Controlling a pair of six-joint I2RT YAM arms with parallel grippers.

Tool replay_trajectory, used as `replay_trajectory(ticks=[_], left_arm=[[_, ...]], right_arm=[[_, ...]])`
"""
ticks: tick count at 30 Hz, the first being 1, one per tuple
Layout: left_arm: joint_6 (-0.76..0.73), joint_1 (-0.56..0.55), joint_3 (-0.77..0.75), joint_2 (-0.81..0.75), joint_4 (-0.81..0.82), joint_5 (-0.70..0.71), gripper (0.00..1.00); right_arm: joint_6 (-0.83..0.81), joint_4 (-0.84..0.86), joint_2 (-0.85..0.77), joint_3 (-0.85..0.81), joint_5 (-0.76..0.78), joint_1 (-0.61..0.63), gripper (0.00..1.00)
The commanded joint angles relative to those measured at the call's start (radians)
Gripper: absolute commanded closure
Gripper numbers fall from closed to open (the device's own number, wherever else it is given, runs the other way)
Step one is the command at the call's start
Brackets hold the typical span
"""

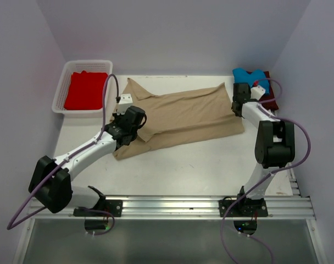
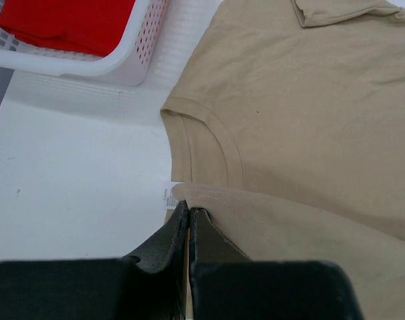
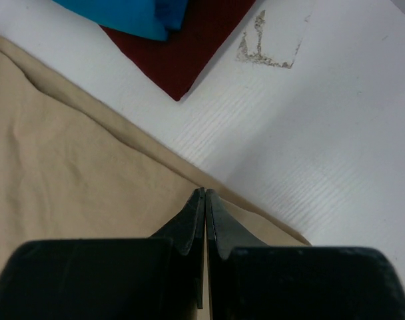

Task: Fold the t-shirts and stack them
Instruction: Fold the flattened tshirt in 1/3 of the way

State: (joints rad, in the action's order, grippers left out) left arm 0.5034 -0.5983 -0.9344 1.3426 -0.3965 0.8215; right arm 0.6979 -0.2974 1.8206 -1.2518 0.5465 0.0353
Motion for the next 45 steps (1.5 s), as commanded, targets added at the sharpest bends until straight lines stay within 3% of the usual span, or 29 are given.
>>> replay_trajectory(ticks=[1, 21, 22, 23, 24, 25, 26, 27, 30, 33, 37, 38, 40, 41, 42, 43, 44, 45], left_arm=[[-0.022, 0.020, -0.066, 0.021, 0.054, 0.014, 1.00], [-0.042, 0.112, -0.115, 0.179, 0.130, -0.036, 1.00], [-0.040, 0.115, -0.119, 0.197, 0.131, -0.039, 1.00], [-0.037, 0.121, -0.122, 0.205, 0.131, -0.038, 0.99], [-0.029, 0.126, -0.129, 0.213, 0.139, -0.035, 0.84], [-0.022, 0.127, -0.130, 0.216, 0.145, -0.027, 0.39], [-0.016, 0.127, -0.133, 0.216, 0.151, -0.015, 0.19], [-0.008, 0.127, -0.141, 0.213, 0.151, -0.015, 0.00], [0.011, 0.126, -0.142, 0.158, 0.136, -0.048, 0.00], [0.014, 0.094, -0.085, 0.055, 0.130, -0.116, 0.00], [0.035, 0.025, 0.035, -0.045, 0.139, -0.251, 0.05], [0.046, 0.014, 0.057, -0.068, 0.128, -0.313, 0.10], [0.064, 0.009, 0.133, -0.107, 0.172, -0.376, 0.41], [0.063, 0.009, 0.163, -0.120, 0.194, -0.428, 0.56], [0.069, 0.009, 0.213, -0.128, 0.214, -0.438, 0.85], [0.073, 0.009, 0.233, -0.131, 0.241, -0.441, 0.97], [0.075, 0.009, 0.249, -0.128, 0.249, -0.429, 1.00], [0.080, 0.012, 0.262, -0.119, 0.251, -0.423, 1.00]], right_arm=[[-0.008, 0.034, 0.035, -0.055, -0.013, -0.011, 1.00], [-0.008, 0.041, 0.149, -0.116, -0.033, -0.015, 1.00], [-0.006, 0.043, 0.149, -0.118, -0.034, -0.015, 0.90], [-0.011, 0.041, 0.148, -0.118, -0.042, -0.015, 0.73], [-0.012, 0.043, 0.143, -0.115, -0.048, -0.015, 0.39], [-0.014, 0.065, 0.134, -0.106, -0.074, -0.015, 0.22], [-0.026, 0.087, 0.105, -0.071, -0.086, -0.015, 0.03], [-0.035, 0.116, 0.082, -0.046, -0.103, -0.015, 0.01], [-0.057, 0.231, -0.028, 0.063, -0.151, -0.014, 0.01], [-0.078, 0.291, -0.133, 0.167, -0.172, 0.003, 0.01], [-0.101, 0.241, -0.187, 0.229, -0.191, 0.021, 0.01], [-0.107, 0.224, -0.191, 0.242, -0.192, 0.025, 0.01], [-0.120, 0.216, -0.199, 0.265, -0.209, 0.028, 0.01], [-0.121, 0.208, -0.198, 0.278, -0.217, 0.028, 0.12], [-0.121, 0.205, -0.198, 0.284, -0.238, 0.028, 0.36], [-0.118, 0.204, -0.190, 0.290, -0.246, 0.028, 0.66], [-0.107, 0.196, -0.185, 0.295, -0.252, 0.029, 1.00], [-0.106, 0.189, -0.182, 0.298, -0.266, 0.029, 1.00]])
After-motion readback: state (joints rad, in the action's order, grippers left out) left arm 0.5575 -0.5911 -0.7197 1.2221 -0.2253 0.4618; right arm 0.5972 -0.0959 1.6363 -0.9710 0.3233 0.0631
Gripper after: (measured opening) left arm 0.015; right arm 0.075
